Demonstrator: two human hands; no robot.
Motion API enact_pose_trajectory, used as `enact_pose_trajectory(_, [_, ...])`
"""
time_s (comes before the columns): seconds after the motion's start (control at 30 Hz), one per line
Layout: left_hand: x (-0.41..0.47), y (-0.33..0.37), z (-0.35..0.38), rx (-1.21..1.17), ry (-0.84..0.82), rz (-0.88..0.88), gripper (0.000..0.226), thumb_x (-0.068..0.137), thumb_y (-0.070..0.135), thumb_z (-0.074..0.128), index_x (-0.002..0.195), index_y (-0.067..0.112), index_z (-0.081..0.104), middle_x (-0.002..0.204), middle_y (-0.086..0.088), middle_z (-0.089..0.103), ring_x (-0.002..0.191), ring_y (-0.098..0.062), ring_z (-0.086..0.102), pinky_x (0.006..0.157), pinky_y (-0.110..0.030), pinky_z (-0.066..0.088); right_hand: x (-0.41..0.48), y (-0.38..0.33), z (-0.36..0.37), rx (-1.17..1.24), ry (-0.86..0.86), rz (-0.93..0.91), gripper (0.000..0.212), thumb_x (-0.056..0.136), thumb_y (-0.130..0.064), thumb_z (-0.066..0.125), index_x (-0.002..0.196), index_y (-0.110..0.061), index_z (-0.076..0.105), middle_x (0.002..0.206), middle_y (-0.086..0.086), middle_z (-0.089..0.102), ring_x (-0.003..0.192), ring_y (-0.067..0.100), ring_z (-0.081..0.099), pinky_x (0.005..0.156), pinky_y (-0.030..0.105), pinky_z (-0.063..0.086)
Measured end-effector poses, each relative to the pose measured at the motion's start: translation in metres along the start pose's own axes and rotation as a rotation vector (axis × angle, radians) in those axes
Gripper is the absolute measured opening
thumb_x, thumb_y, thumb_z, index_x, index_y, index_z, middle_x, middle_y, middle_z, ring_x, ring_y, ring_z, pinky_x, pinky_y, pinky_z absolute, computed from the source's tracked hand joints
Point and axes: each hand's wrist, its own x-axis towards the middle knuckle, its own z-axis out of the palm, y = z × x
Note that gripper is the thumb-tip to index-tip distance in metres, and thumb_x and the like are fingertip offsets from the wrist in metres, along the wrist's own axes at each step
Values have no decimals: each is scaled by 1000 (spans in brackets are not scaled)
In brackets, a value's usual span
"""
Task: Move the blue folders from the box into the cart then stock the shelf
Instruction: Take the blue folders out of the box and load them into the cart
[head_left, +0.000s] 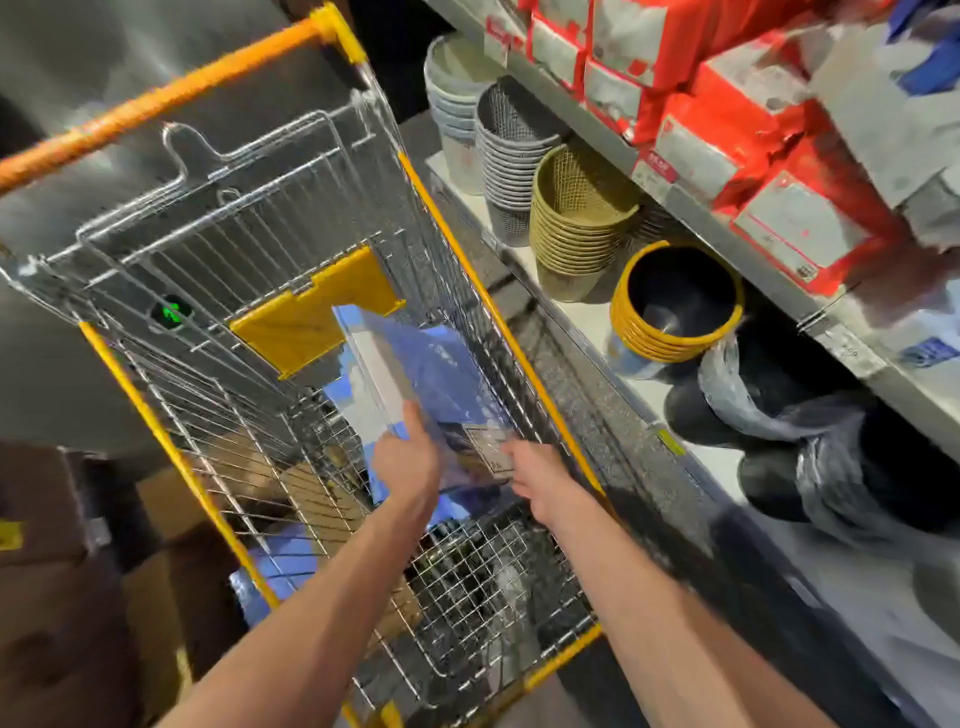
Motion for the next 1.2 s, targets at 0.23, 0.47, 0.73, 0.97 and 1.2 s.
enact_pose_trajectory(0.23, [23,-23,36,42,8,60,72,99,62,42,93,-7,60,94,-23,64,83,-33,61,73,-39,50,39,-2,4,-107,-6,8,15,90,-17,57,93,-6,66,77,7,64,62,19,60,40,17,39])
enact_pose_trajectory(0.47, [55,-18,17,893,-254,408,60,105,52,33,94,6,69,101,-15,71,101,-36,66,88,-41,45,46,4,11,-152,-8,-18,8,89,-20,58,87,-18,65,76,4,60,57,16,47,51,26,35])
enact_pose_trajectory(0.73, [55,-23,-22,744,-226,658,51,106,49,35,82,11,62,78,-8,68,76,-33,67,76,-42,56,24,14,26,-347,18,-136,18,86,-19,56,80,-6,67,77,12,64,66,23,52,61,34,40])
enact_pose_trajectory(0.97, [29,-40,-102,448,-103,707,37,103,51,39,93,24,61,78,5,70,74,-20,67,74,-37,56,-41,20,71,-462,-97,-375,29,89,-29,54,68,-9,60,76,14,66,69,28,58,63,41,49])
enact_pose_trajectory(1.2, [9,-118,-238,260,65,663,35,101,48,45,84,22,60,79,5,71,78,-22,67,67,-35,49,-162,62,149,-546,-313,-547,17,103,-22,48,98,-17,63,85,2,73,64,16,63,57,27,48])
